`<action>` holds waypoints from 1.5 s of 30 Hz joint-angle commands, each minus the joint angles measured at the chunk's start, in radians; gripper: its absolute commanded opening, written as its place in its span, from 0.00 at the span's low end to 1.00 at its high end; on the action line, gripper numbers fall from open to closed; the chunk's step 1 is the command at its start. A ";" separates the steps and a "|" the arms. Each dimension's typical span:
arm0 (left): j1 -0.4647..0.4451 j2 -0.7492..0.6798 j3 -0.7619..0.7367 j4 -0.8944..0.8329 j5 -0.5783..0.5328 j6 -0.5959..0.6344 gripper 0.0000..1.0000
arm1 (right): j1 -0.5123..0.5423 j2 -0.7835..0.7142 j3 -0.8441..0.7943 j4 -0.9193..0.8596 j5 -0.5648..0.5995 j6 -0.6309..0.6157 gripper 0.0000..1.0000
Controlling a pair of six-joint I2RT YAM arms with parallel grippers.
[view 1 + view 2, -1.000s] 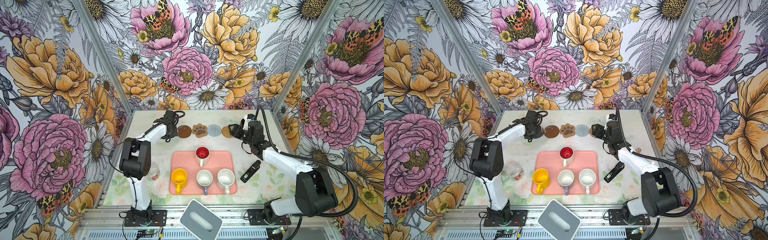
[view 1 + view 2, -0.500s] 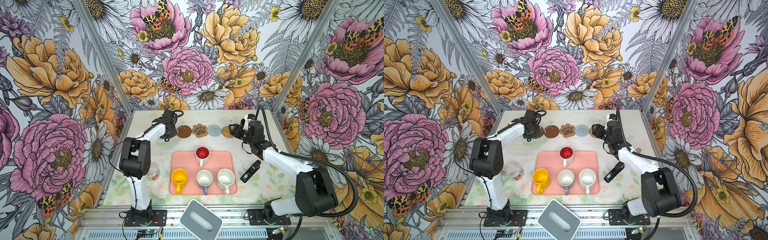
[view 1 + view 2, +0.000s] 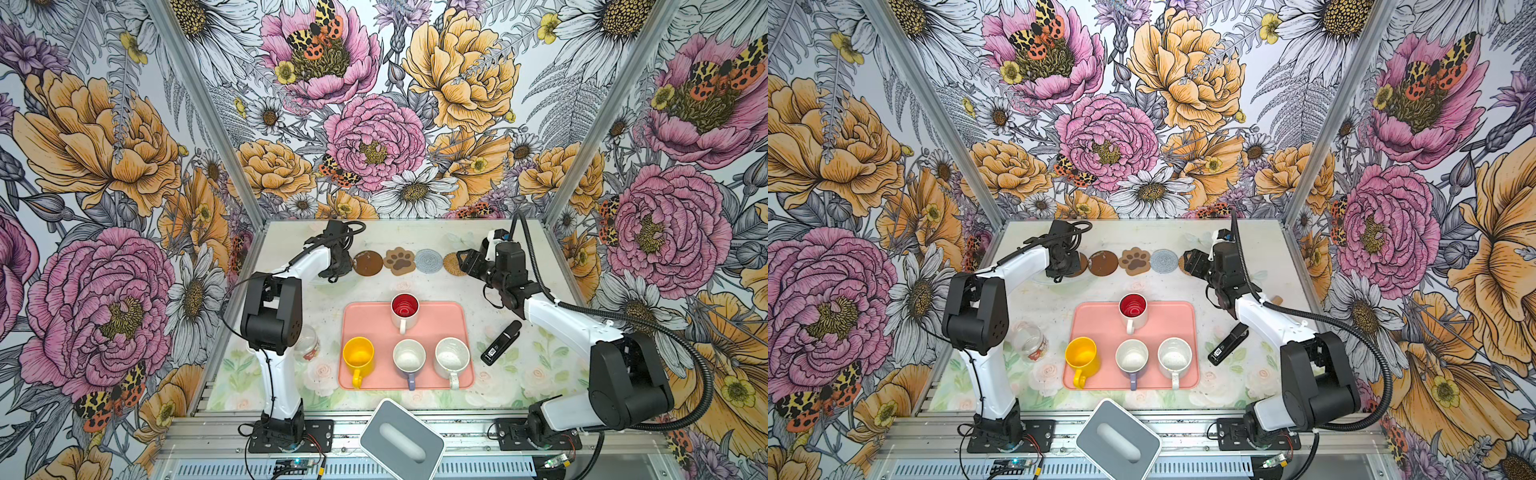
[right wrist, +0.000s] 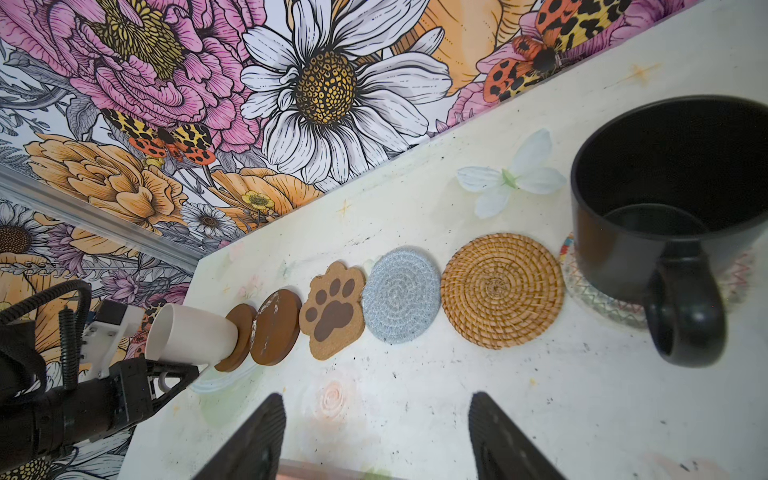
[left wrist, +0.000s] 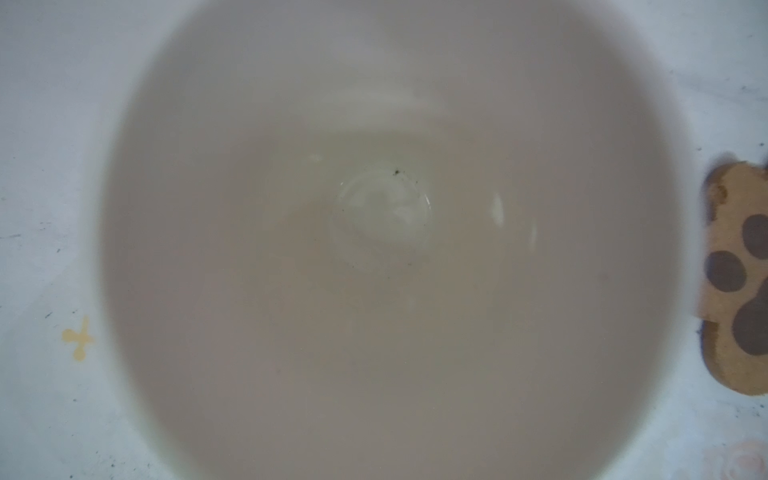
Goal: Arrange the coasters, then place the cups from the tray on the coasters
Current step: 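Lift the white mug with the left gripper toward the dark brown end coaster, then lower the white mug onto the dark brown coaster and open the left gripper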
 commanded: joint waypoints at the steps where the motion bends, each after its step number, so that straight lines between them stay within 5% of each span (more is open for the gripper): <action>1: 0.009 0.001 0.047 0.057 0.004 0.001 0.00 | -0.004 0.011 0.020 -0.001 -0.009 -0.019 0.72; 28: 0.009 0.016 0.053 0.037 0.000 -0.004 0.00 | -0.004 0.002 0.020 0.003 -0.039 -0.019 0.72; 45: -0.001 0.009 0.049 0.027 0.006 -0.006 0.28 | -0.004 -0.020 0.012 -0.001 -0.035 -0.020 0.72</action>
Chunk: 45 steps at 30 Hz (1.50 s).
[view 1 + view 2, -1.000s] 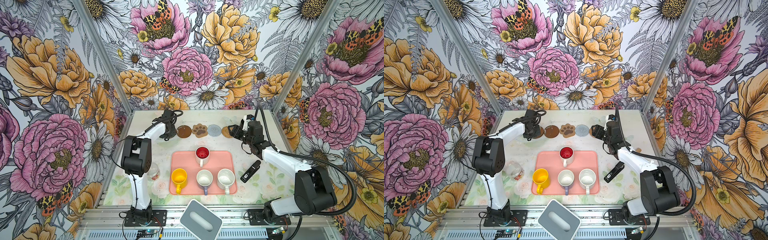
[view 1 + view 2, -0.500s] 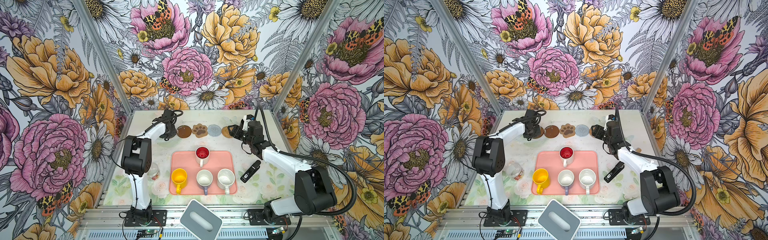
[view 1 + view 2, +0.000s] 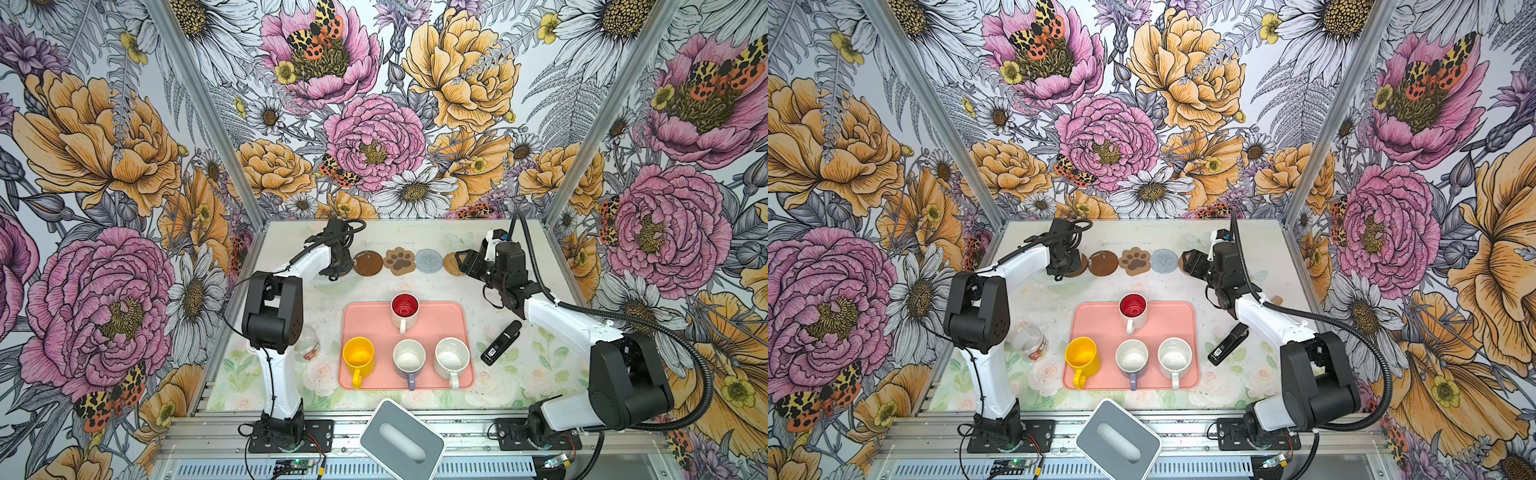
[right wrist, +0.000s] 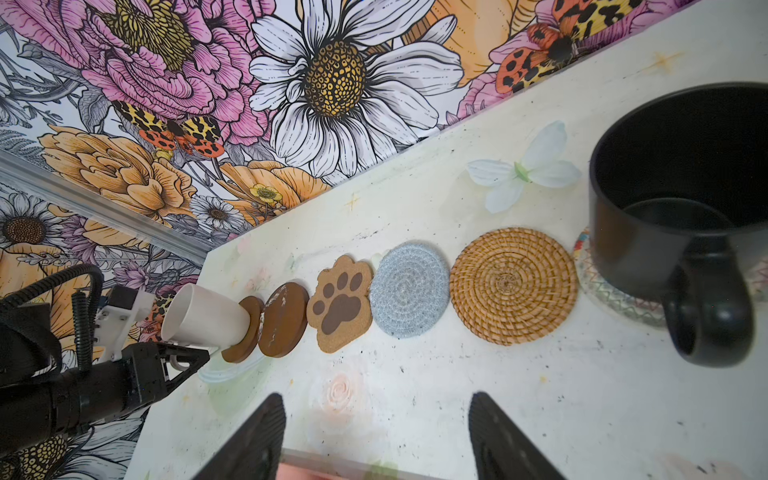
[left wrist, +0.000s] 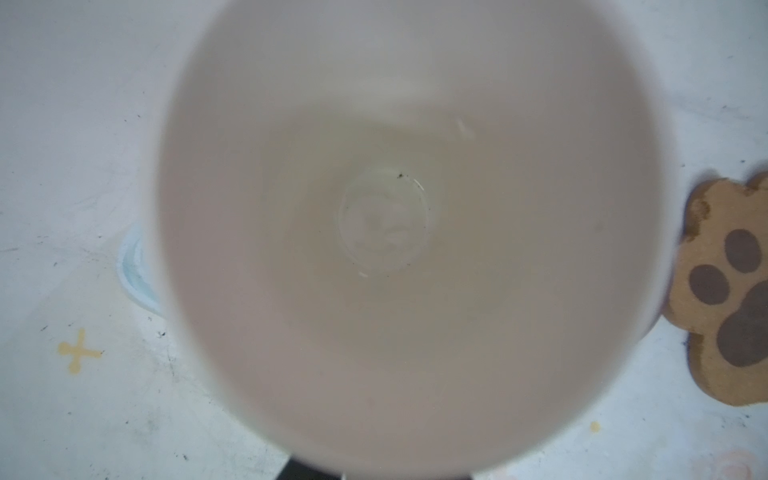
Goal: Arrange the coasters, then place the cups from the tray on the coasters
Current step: 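Lower the white mug onto the dark brown coaster and open the left gripper, then raise the left gripper off the white mug while the right gripper moves toward the tray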
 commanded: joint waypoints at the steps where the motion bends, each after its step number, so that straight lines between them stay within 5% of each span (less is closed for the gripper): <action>1: 0.000 -0.006 0.027 0.025 0.005 -0.003 0.30 | -0.004 -0.020 0.011 -0.003 -0.005 -0.020 0.72; 22: -0.038 -0.239 -0.039 0.026 -0.046 -0.008 0.66 | -0.004 -0.044 0.025 -0.085 0.047 -0.006 0.72; 37: -0.294 -0.444 0.070 0.032 -0.187 0.016 0.81 | 0.017 -0.048 0.039 -0.092 0.063 0.000 0.73; 45: -0.389 -0.464 -0.096 0.189 -0.199 -0.029 0.81 | 0.088 -0.042 0.091 -0.112 0.082 -0.024 0.74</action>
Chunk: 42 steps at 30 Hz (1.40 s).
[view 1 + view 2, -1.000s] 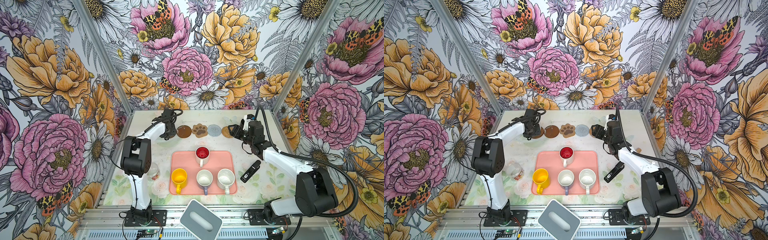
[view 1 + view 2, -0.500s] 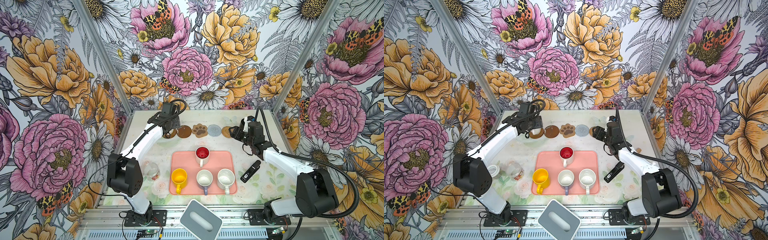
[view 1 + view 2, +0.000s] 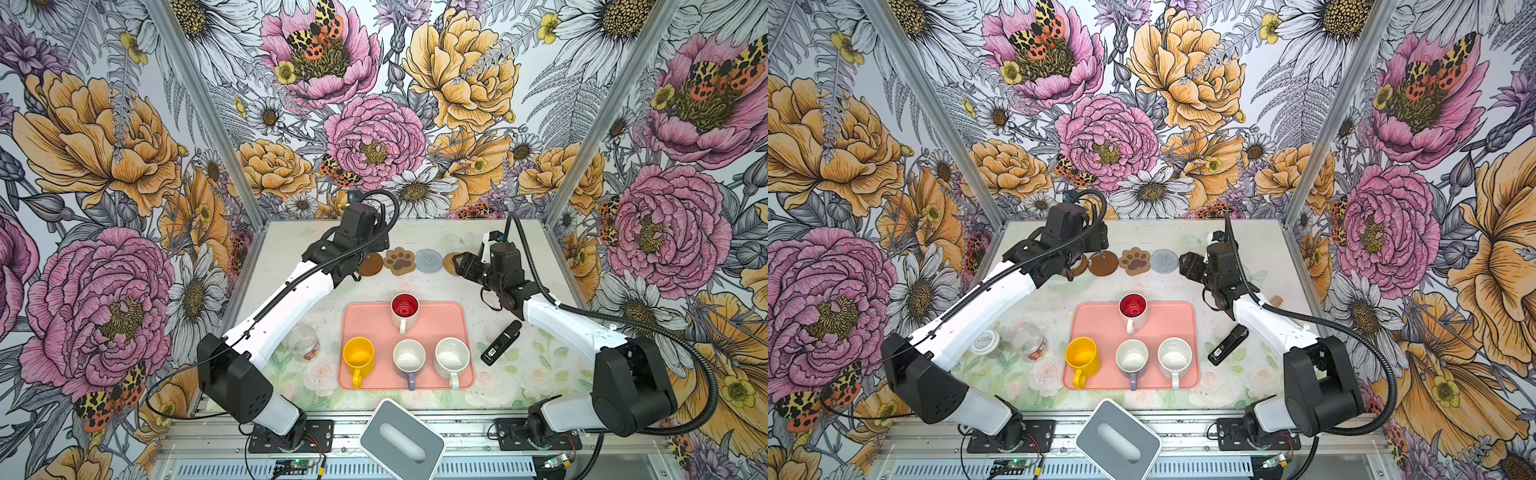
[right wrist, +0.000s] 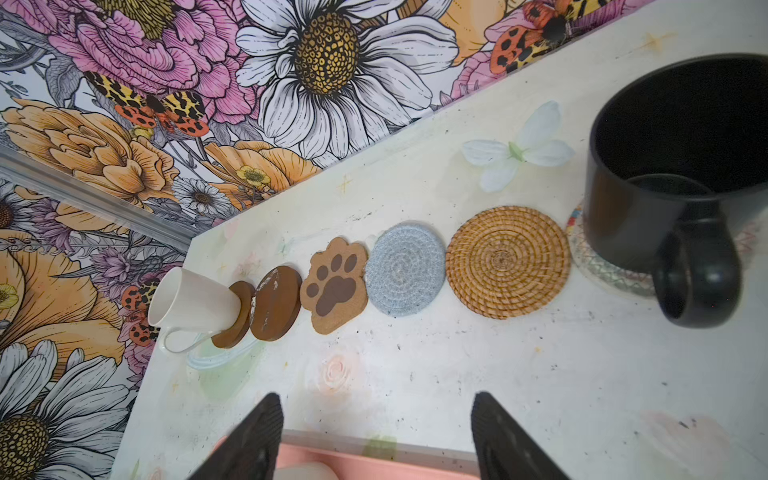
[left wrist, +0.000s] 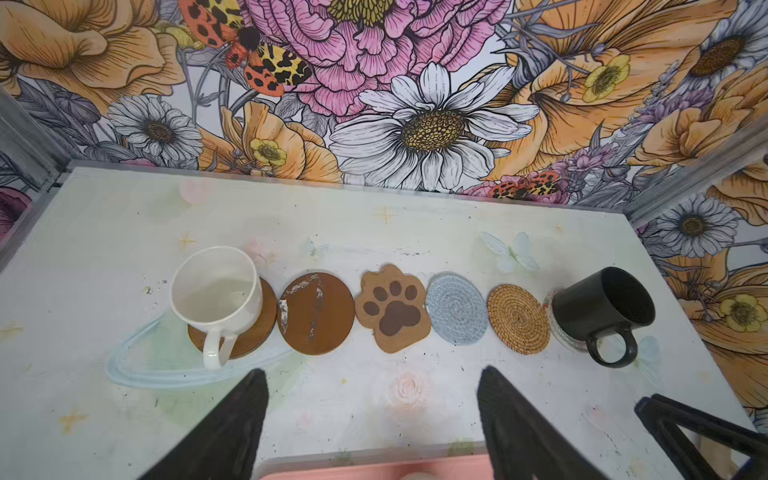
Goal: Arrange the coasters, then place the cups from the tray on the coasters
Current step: 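Raise the left gripper off the white mug while the right gripper moves toward the tray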
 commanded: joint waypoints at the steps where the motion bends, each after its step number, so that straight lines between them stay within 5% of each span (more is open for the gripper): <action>1: -0.032 0.007 -0.084 0.076 -0.029 -0.011 0.81 | 0.032 -0.018 0.057 -0.004 0.022 -0.026 0.74; 11: -0.042 -0.035 -0.243 0.297 0.084 0.043 0.82 | 0.109 -0.026 0.099 -0.091 0.142 -0.064 0.75; 19: -0.039 -0.059 -0.298 0.365 0.054 0.065 0.84 | 0.123 -0.035 0.121 -0.128 0.138 -0.075 0.76; 21: -0.036 -0.068 -0.320 0.397 0.062 0.071 0.85 | 0.129 -0.056 0.116 -0.145 0.145 -0.080 0.99; 35: 0.004 -0.105 -0.383 0.427 0.060 0.075 0.85 | 0.268 -0.378 0.068 -0.528 0.268 -0.129 0.96; 42: 0.033 -0.093 -0.395 0.437 0.082 0.061 0.85 | 0.435 -0.470 0.067 -0.827 0.345 -0.025 0.92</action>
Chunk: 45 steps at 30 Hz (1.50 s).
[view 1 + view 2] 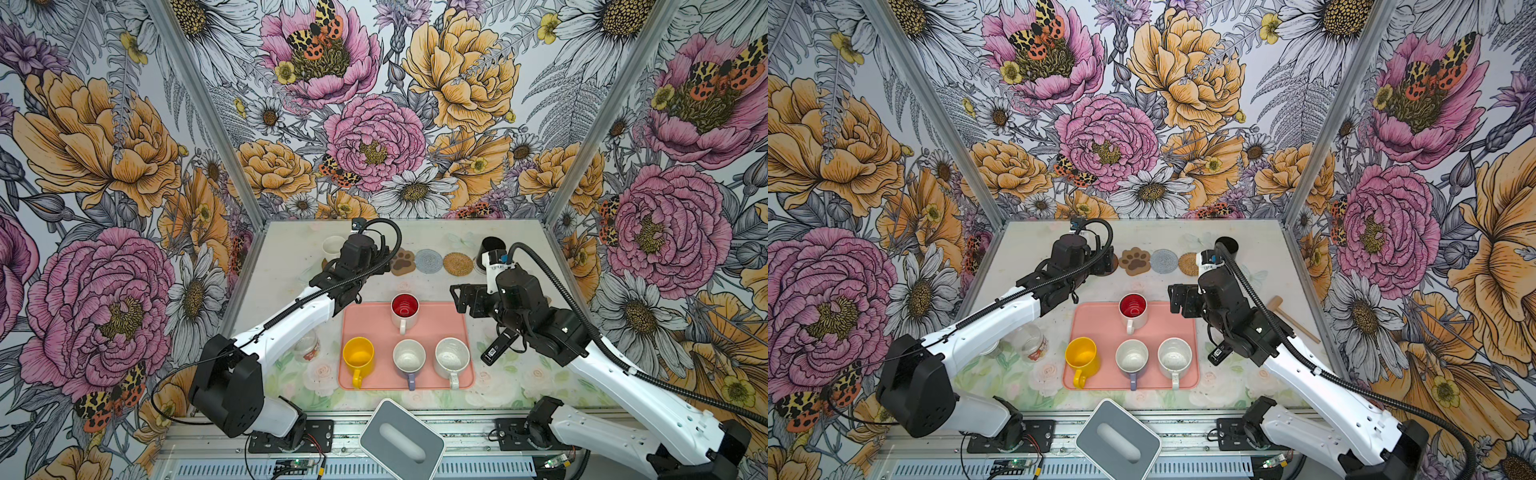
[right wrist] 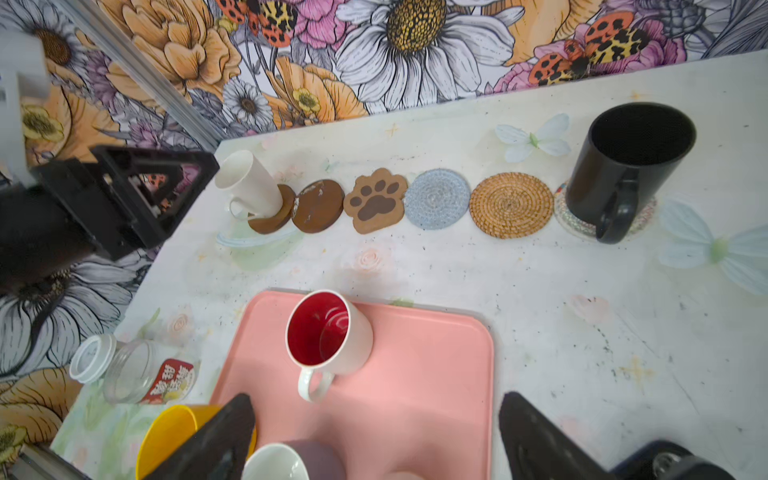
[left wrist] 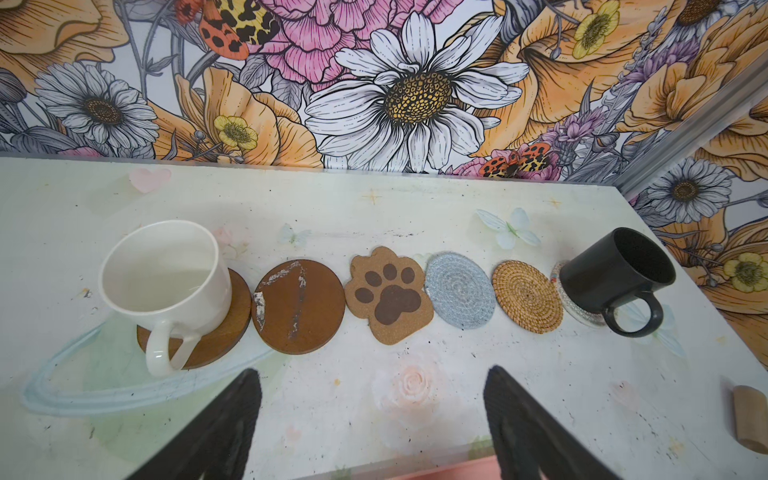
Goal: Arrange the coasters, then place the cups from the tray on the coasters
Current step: 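Raise the left gripper off the white mug while the right gripper moves toward the tray, then lower the right gripper over the speckled white mug on the pink tray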
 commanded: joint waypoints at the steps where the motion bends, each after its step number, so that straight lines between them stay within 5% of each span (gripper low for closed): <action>1: 0.016 -0.017 -0.010 0.036 0.027 -0.005 0.85 | 0.071 -0.011 -0.013 -0.208 0.054 0.082 0.92; 7: 0.020 -0.025 -0.018 0.042 0.033 -0.010 0.86 | 0.235 -0.002 -0.060 -0.278 0.075 0.188 0.91; 16: 0.025 -0.048 -0.037 0.049 0.033 -0.010 0.85 | 0.346 0.025 -0.077 -0.362 0.011 0.291 0.88; 26: 0.035 -0.050 -0.043 0.054 0.048 -0.013 0.86 | 0.416 0.014 -0.148 -0.384 -0.025 0.425 0.86; 45: 0.035 -0.037 -0.043 0.056 0.057 -0.017 0.86 | 0.442 0.103 -0.224 -0.280 -0.055 0.486 0.82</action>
